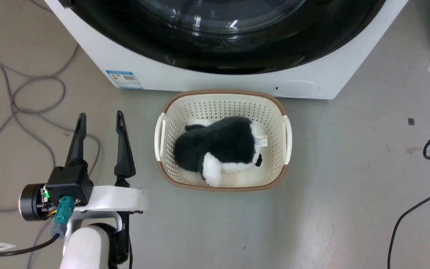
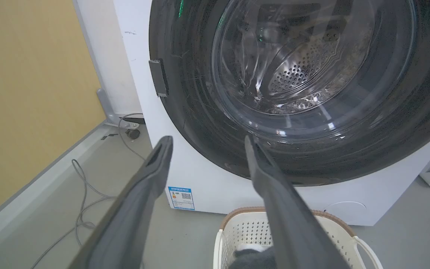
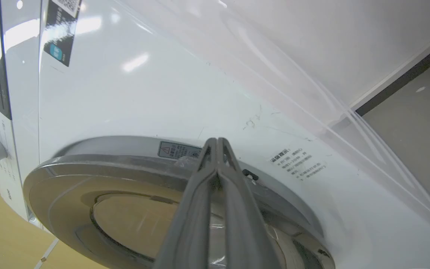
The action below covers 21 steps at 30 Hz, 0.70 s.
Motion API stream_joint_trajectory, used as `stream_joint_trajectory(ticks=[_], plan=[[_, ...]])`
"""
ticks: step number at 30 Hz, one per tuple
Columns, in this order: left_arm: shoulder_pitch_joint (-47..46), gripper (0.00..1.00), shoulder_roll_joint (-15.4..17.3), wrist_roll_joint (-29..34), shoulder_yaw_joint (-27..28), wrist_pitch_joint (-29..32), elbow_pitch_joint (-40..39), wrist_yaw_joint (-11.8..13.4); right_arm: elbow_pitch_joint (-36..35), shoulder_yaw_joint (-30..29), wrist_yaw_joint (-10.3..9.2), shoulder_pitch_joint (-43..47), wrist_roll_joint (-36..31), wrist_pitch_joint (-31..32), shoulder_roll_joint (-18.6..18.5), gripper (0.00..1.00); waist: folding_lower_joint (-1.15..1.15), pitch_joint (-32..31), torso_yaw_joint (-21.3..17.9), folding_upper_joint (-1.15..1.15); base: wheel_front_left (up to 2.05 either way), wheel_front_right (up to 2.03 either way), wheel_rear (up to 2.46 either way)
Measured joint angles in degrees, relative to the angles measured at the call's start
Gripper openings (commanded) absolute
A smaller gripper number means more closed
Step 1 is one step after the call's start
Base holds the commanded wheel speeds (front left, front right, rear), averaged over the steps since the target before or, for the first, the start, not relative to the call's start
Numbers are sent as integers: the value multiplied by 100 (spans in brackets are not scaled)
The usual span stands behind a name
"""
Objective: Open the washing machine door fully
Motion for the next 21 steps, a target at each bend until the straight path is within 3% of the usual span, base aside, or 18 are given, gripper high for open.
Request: stream_joint_trajectory(ticks=[13,21], plan=[[-214,100,0,-108,-85,-145,-30,200,901,572,0,-1073,447,224,-263,0,0,397,178,0,0,0,0],[-369,100,-1,-167,-125,-242,-30,296,1150,920,0,-1482,849,795,-330,0,0,579,235,0,0,0,0]])
